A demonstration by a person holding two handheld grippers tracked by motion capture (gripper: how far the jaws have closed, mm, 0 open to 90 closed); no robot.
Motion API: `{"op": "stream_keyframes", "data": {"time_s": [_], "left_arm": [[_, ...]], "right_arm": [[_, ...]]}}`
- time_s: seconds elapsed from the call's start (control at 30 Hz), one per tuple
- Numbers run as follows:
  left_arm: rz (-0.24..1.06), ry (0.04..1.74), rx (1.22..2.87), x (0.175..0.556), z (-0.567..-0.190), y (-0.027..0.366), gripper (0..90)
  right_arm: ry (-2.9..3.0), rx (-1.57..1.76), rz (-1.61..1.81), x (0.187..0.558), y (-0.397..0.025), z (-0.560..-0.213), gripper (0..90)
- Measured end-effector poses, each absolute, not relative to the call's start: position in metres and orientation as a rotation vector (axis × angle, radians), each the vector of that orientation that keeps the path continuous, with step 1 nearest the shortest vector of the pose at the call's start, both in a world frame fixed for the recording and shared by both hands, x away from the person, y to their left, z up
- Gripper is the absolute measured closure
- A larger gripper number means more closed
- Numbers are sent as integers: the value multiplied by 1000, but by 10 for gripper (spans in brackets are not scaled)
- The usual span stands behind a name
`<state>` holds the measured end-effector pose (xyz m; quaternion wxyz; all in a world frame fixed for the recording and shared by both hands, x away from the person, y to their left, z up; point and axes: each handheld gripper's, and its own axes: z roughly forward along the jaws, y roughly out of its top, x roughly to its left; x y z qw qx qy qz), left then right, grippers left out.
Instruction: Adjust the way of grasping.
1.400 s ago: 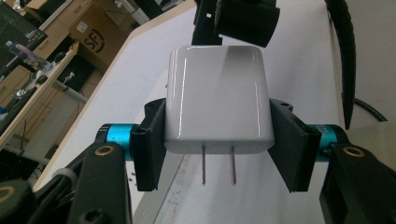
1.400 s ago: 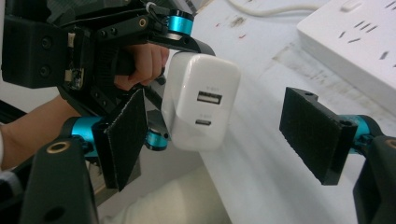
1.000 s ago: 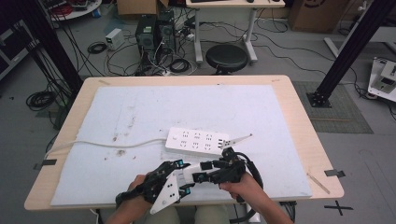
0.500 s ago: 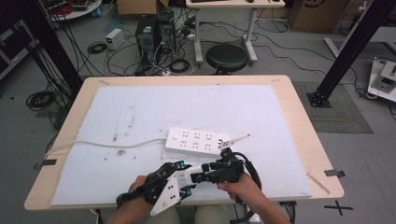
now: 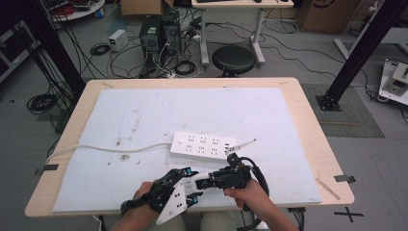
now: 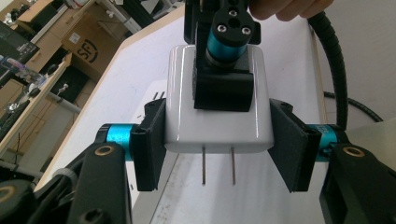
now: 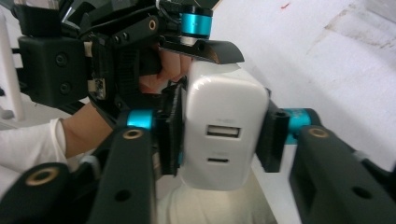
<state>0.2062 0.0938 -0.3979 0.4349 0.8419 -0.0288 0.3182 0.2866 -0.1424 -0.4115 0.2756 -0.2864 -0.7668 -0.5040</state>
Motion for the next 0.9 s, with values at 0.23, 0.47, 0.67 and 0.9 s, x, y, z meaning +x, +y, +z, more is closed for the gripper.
{"op": "stream_keyframes", "data": {"time_s": [0.23,0.47,0.67,0.9], "left_arm": [[729,0,2081,212,-402,99,371],[536,197,2002,231,-413,132,269],[494,346,1837,245,-414,160,268],[556,495,1701,258,-416,193,253]], "right_arm": [[-2073,-821,-1342,288,-143,-412,627],[-2215,-915,-1398,294,-162,-398,631],[-2310,-924,-1438,300,-170,-382,632],[-2542,-906,-1352,314,-176,-362,632]]}}
